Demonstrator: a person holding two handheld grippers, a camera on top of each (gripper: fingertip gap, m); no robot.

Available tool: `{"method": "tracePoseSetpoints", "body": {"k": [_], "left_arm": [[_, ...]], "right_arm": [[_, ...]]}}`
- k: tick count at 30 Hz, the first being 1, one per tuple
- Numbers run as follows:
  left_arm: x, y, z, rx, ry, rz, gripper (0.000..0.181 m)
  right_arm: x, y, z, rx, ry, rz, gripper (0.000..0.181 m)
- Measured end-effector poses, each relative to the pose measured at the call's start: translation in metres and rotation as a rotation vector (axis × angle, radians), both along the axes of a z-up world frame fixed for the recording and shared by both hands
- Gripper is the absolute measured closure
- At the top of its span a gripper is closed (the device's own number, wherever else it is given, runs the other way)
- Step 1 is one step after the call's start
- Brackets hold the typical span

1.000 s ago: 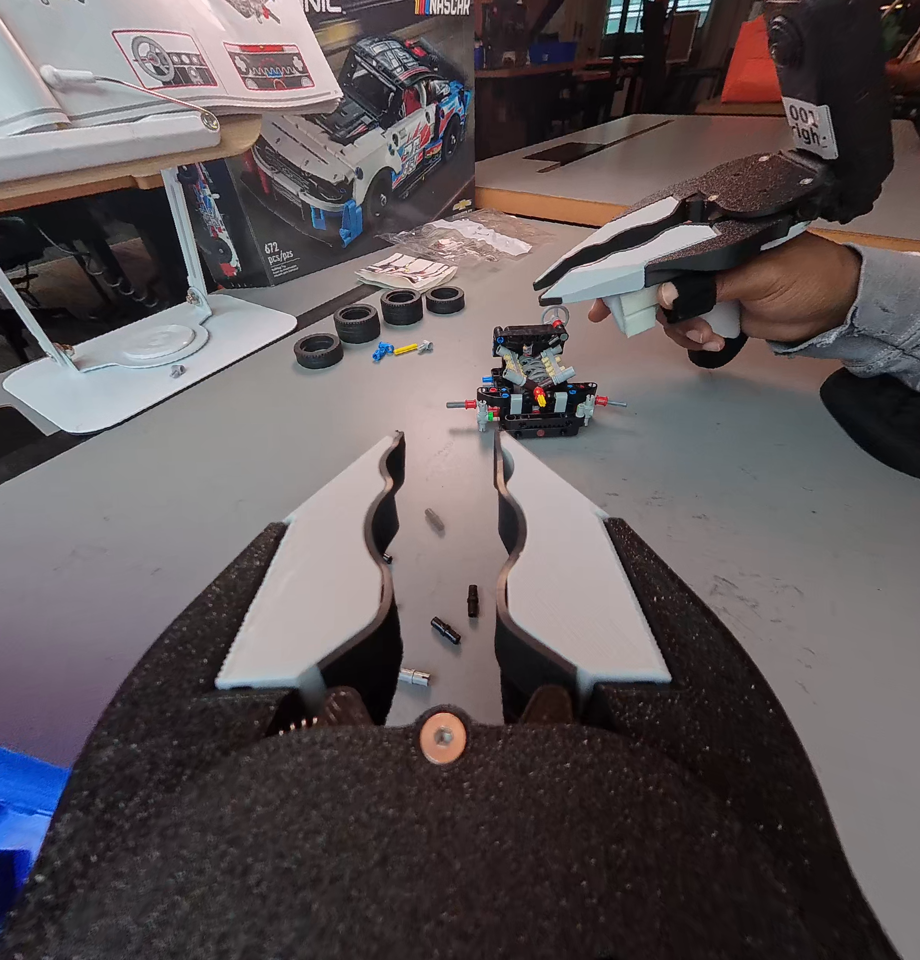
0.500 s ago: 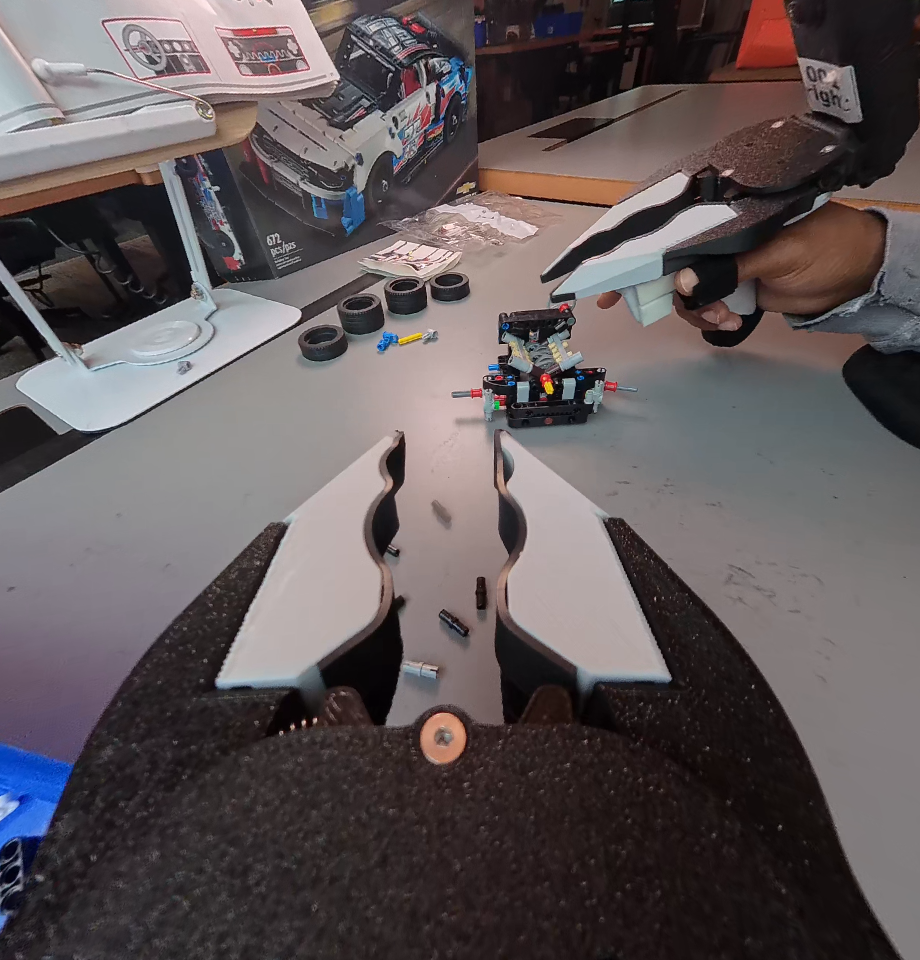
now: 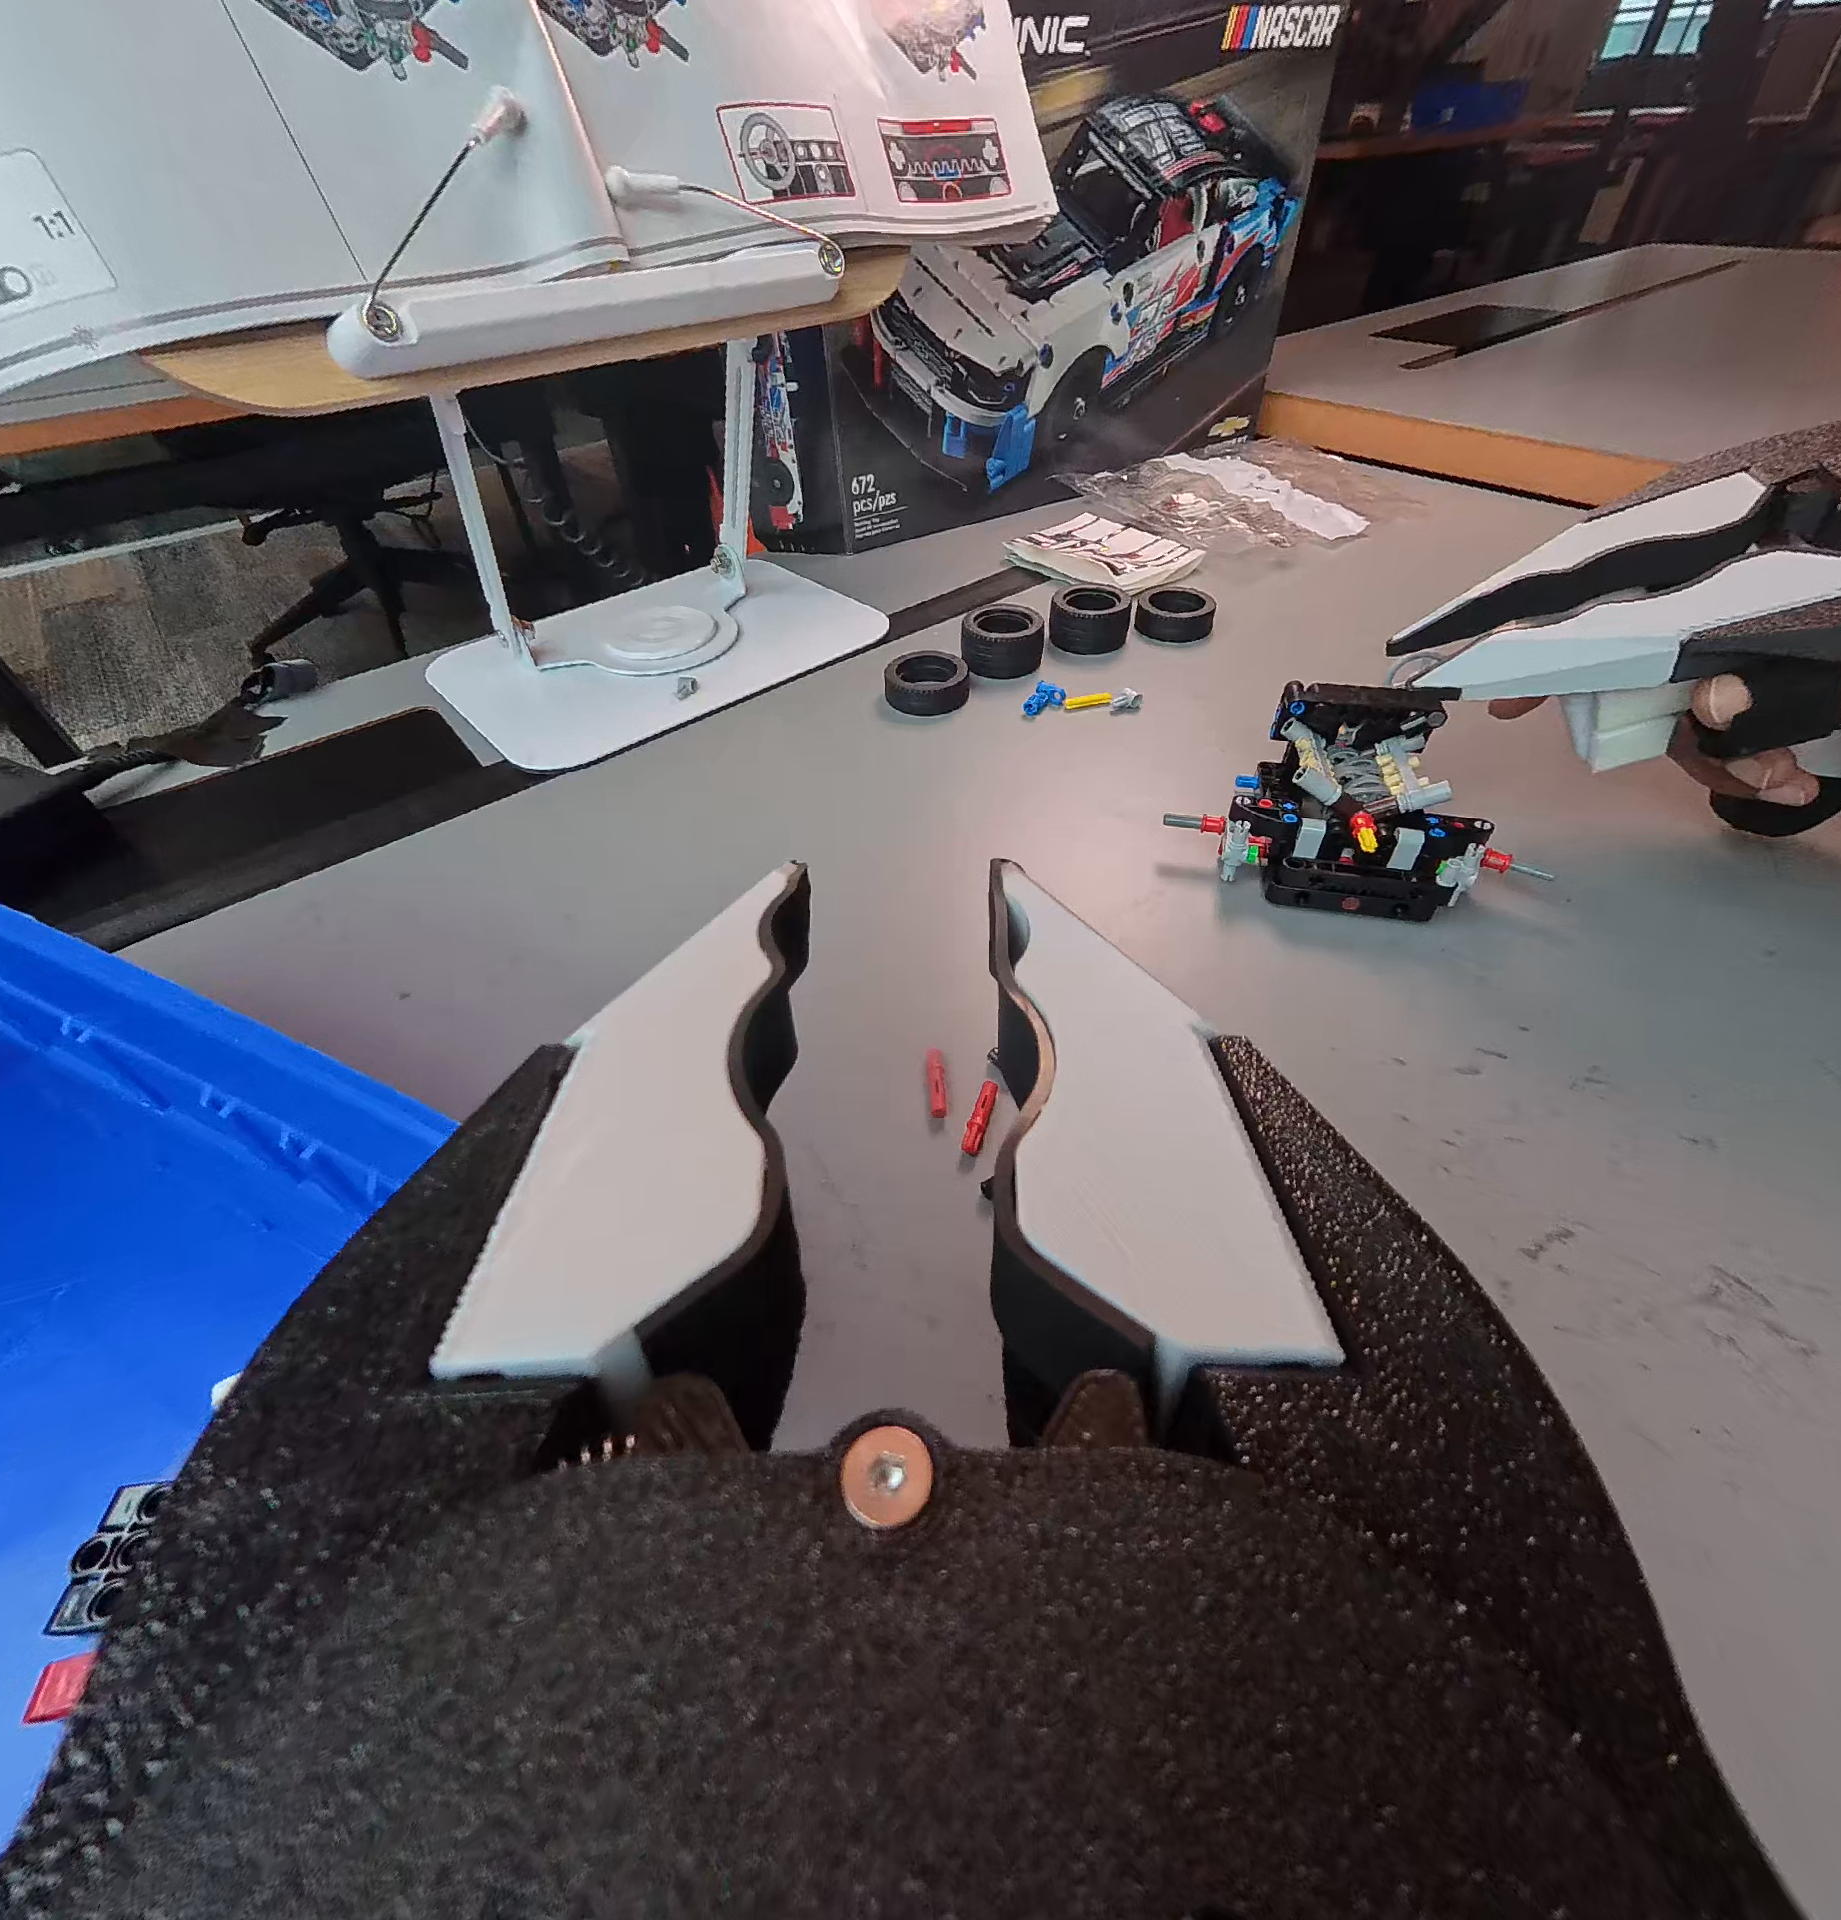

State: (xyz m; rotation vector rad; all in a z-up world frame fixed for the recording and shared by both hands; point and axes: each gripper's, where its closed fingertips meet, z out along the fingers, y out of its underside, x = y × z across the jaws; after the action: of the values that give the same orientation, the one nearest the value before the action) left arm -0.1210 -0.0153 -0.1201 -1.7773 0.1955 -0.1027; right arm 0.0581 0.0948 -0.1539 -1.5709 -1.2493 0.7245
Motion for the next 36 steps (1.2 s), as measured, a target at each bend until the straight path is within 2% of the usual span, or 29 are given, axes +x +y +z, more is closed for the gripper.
{"method": "tracePoseSetpoints", "body": {"k": [14,19,23,28,33,36], "left_arm": [[0.004,0.002,-0.004,-0.001,0.003,-0.014,0.147],[0.003,0.002,0.004,0.031,0.016,-0.006,0.147],[-0.009,0.009,0.041,0.111,0.051,0.021,0.148],[-0.04,0.035,0.115,0.229,0.103,0.061,0.154],[-0.077,0.107,0.185,0.266,0.035,0.052,0.168],[-0.099,0.168,0.209,0.265,0.04,0.07,0.175]], "right_arm": [[-0.005,-0.001,0.007,-0.004,0.065,0.0,0.16],[-0.005,0.0,0.013,0.008,0.105,-0.008,0.16],[-0.003,0.003,0.022,0.001,0.16,-0.028,0.16],[-0.003,0.003,0.023,-0.002,0.168,-0.031,0.159],[-0.001,0.004,0.025,0.019,0.171,-0.039,0.16],[0.0,0.007,0.027,0.034,0.177,-0.052,0.16]]}}
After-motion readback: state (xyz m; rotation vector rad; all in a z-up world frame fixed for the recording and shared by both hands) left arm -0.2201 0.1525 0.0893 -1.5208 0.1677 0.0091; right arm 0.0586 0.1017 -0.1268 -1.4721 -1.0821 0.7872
